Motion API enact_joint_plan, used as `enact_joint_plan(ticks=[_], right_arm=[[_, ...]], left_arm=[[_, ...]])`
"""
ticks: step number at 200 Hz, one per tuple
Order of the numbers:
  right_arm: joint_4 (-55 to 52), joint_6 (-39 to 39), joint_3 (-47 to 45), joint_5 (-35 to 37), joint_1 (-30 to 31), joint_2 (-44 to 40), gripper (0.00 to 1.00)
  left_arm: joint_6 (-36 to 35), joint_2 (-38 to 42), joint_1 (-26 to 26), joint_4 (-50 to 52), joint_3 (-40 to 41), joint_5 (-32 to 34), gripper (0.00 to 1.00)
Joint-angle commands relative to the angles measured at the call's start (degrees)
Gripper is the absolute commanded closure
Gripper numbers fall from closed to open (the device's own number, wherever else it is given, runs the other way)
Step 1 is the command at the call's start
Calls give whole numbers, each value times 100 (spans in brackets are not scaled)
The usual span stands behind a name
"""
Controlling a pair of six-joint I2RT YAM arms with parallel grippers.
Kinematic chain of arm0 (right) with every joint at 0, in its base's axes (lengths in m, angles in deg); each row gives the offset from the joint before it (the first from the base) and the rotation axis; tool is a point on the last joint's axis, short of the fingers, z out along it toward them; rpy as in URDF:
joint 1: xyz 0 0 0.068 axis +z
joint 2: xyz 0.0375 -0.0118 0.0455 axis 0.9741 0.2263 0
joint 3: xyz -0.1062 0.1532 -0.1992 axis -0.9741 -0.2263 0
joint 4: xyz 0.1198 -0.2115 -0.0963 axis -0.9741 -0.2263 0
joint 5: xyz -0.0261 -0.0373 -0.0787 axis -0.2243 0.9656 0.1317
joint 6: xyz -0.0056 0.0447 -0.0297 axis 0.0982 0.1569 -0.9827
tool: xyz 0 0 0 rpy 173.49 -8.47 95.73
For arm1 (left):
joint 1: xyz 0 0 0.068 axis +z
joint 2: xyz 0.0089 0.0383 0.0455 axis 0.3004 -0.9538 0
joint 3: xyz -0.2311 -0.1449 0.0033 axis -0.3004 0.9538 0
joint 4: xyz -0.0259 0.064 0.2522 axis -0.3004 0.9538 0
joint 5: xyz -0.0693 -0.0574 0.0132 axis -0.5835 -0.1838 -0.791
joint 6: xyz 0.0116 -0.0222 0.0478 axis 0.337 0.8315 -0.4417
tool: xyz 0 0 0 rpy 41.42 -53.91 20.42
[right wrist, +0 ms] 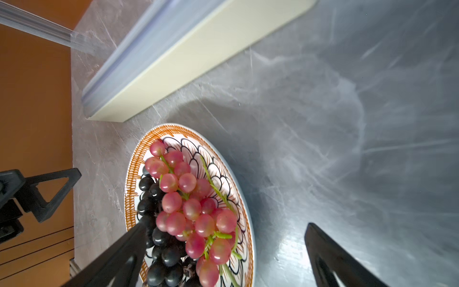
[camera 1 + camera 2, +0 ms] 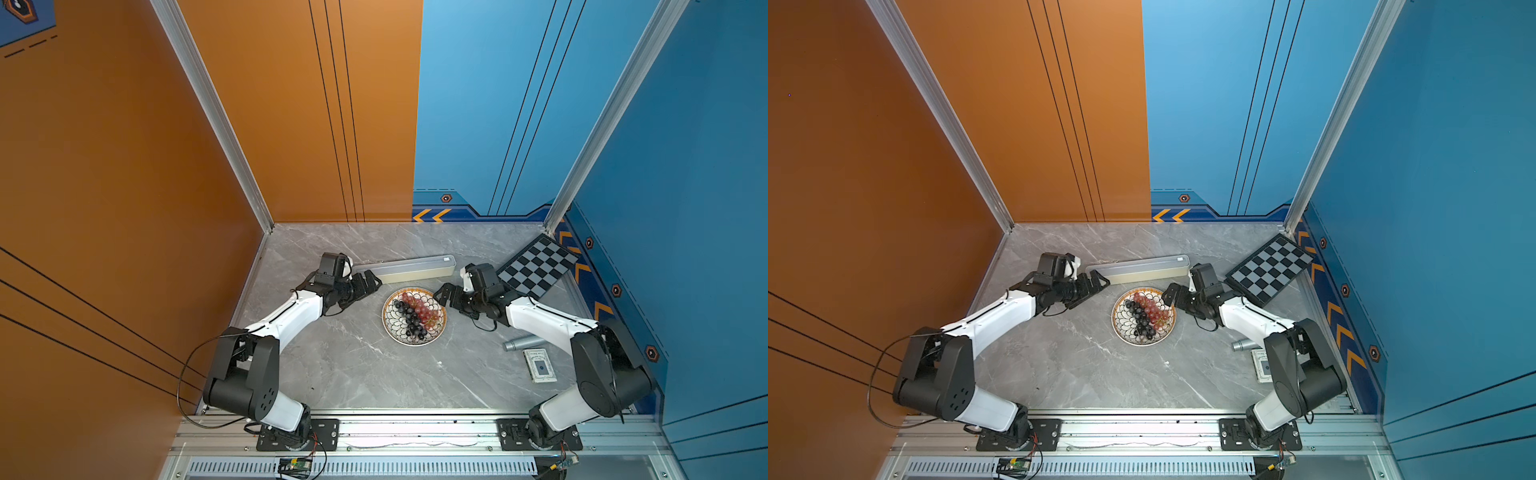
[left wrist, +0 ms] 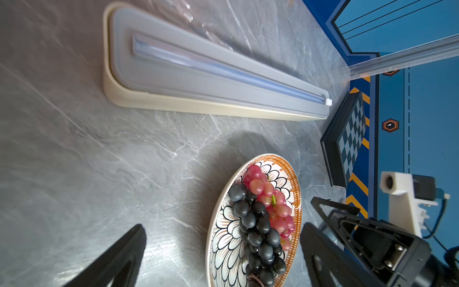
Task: Wrap the plate with plastic wrap
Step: Pull the plastic wrap from the plastic wrap cutting box.
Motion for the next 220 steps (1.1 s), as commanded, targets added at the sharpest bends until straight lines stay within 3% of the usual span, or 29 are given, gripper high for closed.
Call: enact_joint_plan(ticks=[1, 38, 85, 168, 220], right_arm=[[-723, -780, 481, 248, -305, -183, 2], [-1226, -1585, 1265, 75, -897, 127, 3], [-1247, -1836, 2231, -244, -1307, 1160, 1], [-507, -1113, 3564, -599, -1191, 3050, 0], [-332, -1150, 3959, -810, -1273, 3523, 0]], left_arm=[[-492, 149, 374, 404, -367, 134, 1], [-899, -387, 789, 435, -1141, 61, 3], [-1130, -1622, 1085, 429, -2117, -540, 6], [-951, -2844, 1057, 406, -2974, -907, 0], [-1251, -3372, 1197, 468, -3533, -1418, 6]])
